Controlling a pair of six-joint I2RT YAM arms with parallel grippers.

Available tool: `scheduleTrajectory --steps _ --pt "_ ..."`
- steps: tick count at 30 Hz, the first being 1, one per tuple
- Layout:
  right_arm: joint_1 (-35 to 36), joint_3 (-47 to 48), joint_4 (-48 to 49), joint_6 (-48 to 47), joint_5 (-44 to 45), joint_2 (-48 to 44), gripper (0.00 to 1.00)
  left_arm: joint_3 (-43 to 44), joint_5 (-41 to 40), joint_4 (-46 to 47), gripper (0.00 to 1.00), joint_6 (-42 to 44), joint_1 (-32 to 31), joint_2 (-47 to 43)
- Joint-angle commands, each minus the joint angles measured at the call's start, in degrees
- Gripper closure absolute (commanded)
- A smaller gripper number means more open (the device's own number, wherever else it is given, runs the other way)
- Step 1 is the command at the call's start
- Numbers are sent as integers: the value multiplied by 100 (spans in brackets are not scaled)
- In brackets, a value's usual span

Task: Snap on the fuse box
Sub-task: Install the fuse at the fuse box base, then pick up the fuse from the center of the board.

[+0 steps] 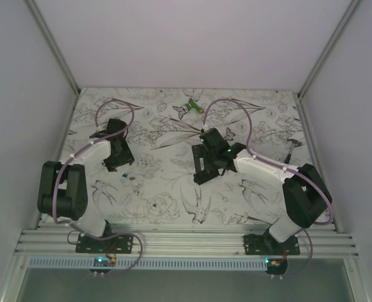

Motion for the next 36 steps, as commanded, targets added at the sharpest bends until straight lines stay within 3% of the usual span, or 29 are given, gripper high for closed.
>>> scheduleTrajectory --steps 1,5,11,25,36 --pt "-51 -18 156 -92 117 -126 6 161 224 225 42 466 82 371" --pt "-51 -41 156 -89 82 -119 6 197 437 257 53 560 108 614" --pt "-52 -25 148 -119 96 -124 6 -45 805 136 58 359 129 671" --pt "-52 -3 140 -153 6 -75 7 -229 1007 -351 54 21 -54 227" --pt "-51 -26 140 -190 -1 -125 6 -261 169 -685 43 68 -66 23"
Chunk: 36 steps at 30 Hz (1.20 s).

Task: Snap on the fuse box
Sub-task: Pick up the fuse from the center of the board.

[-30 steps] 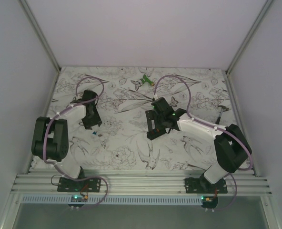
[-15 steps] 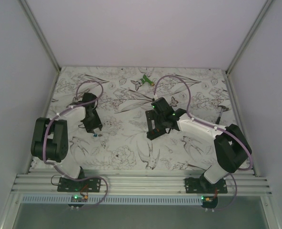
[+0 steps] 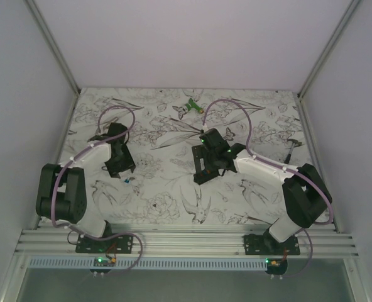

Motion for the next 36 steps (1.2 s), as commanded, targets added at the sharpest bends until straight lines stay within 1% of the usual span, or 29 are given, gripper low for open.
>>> scheduleTrajectory --steps 1,3,5,8,14,21,26,30,36 --pt "-47 3 128 -100 3 -126 6 -68 -305 -364 43 75 -19 173" --pt "-47 -7 129 -89 11 -123 4 -24 -260 -344 43 133 -20 314" --pt "-40 -32 140 -71 42 -122 0 9 -131 -287 43 177 -17 410" --pt "-47 -83 164 -44 80 -213 0 16 114 -144 43 238 -20 507" --pt "-55 -118 166 -33 104 -333 0 -1 410 -129 48 263 -52 649" --pt "-56 -123 164 -37 102 -307 0 -137 618 -161 53 102 -192 490" --pt "-52 -109 168 -48 85 -278 0 -128 535 -270 54 9 -324 406" --pt "-52 -105 168 -52 75 -278 0 -43 100 -412 50 -142 -363 451" --pt "-56 -116 173 -52 71 -287 0 106 -178 -412 52 -361 -407 595"
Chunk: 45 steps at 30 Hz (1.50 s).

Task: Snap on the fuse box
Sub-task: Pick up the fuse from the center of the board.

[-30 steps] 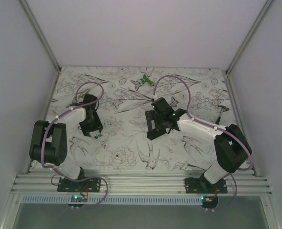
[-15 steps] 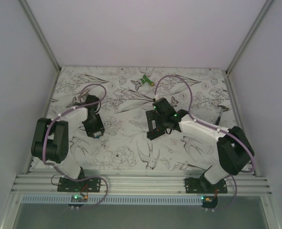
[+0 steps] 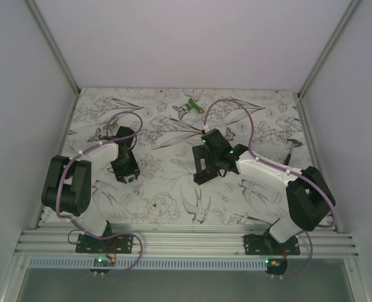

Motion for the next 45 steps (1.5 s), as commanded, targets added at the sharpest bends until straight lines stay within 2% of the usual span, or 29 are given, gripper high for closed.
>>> scheduleTrajectory --steps 1,11,30,35,45 --pt "-56 -1 125 -8 57 -87 0 159 -382 -302 52 -199 -79 142" --pt "-55 -8 129 -22 35 -72 0 154 -310 -295 63 -292 -121 350" --pt "-51 -124 254 11 -34 -240 0 -45 187 -234 77 -761 -181 68" --pt "-56 -383 718 68 -356 -444 0 -34 575 -11 80 -1051 -236 -80" --pt "74 -900 2304 302 -1231 -590 0 111 1347 438 81 -1896 -470 -611"
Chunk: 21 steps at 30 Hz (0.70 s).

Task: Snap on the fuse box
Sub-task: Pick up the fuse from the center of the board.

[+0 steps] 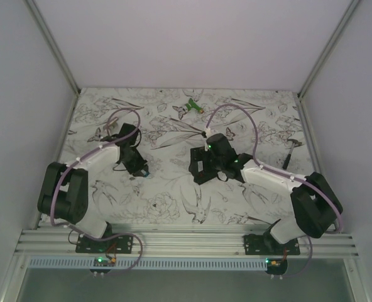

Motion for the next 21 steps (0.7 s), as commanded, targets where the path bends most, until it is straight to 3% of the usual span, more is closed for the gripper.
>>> scheduleTrajectory --steps 1,9,17,21 --pt "113 -141 1124 174 -358 -159 0 81 468 195 81 -592 -153 -348" --pt "474 -813 2771 488 -290 -327 9 535 662 500 82 -1165 -763 -438" --pt "852 -1484 4104 964 515 -574 21 808 736 1023 85 -1903 -1140 -365" --pt "981 -1662 4653 1195 881 -511 31 931 660 1106 85 -2082 -1325 -411"
